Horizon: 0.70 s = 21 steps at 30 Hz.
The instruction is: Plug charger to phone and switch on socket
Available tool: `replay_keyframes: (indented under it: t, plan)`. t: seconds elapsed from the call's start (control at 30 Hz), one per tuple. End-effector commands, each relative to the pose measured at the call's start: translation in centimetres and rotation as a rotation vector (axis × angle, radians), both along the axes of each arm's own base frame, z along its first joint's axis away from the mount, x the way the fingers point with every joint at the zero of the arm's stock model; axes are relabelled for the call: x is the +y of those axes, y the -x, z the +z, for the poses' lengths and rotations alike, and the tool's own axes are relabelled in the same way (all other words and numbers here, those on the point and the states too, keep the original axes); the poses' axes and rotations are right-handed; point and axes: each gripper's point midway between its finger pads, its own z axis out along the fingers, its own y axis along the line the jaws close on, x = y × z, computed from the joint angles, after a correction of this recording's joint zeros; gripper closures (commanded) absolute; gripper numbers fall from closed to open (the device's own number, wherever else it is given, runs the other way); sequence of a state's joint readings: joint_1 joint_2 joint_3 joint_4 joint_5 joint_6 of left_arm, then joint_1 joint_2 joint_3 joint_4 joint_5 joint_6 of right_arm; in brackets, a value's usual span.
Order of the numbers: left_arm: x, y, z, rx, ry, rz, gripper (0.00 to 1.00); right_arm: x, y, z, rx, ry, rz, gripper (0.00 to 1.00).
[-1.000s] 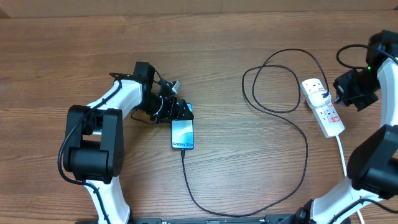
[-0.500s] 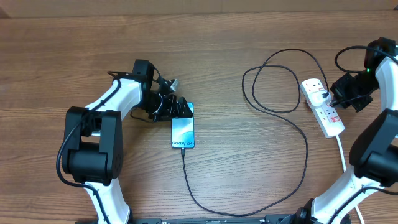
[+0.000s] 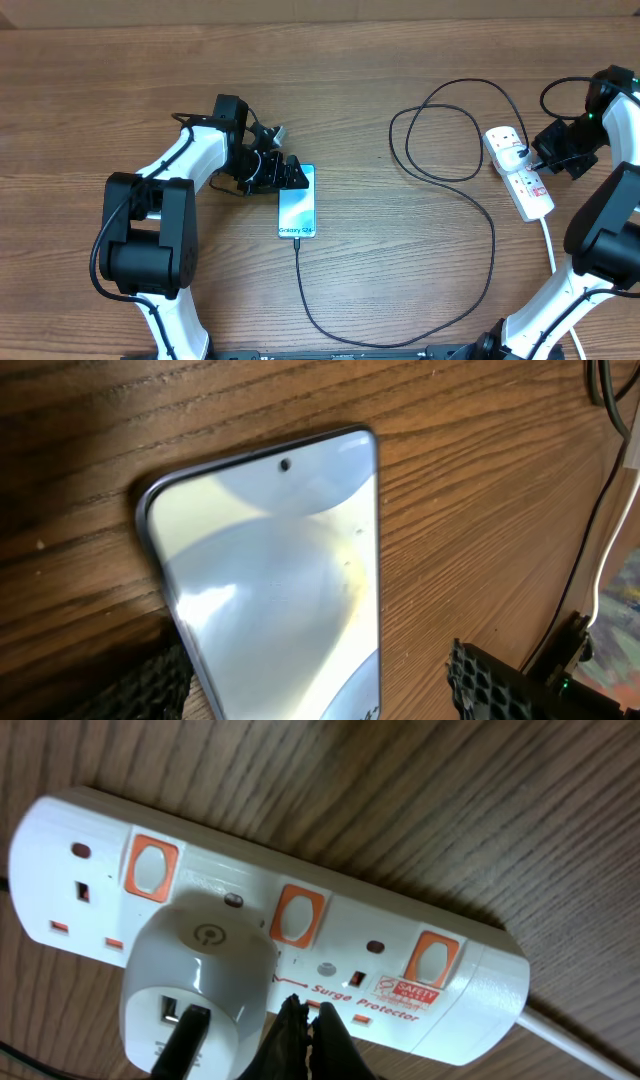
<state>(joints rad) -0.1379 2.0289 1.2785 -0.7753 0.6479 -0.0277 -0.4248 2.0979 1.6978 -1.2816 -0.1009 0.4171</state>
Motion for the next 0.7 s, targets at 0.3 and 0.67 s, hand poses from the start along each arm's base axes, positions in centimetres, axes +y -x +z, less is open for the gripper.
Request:
replay_keyframes:
  t: [0.3,0.67]
  plan:
    - [4.6,2.4,-6.3,0.105,-0.283,0.006,0.12,-0.2,-0.5,-0.2,-0.022,0.002,0.023,0.96]
    - [4.6,2.4,-6.3,0.105,-0.283,0.005,0.12,0.0,-0.2,-1.7,0.017,-0.02,0.022,0.96]
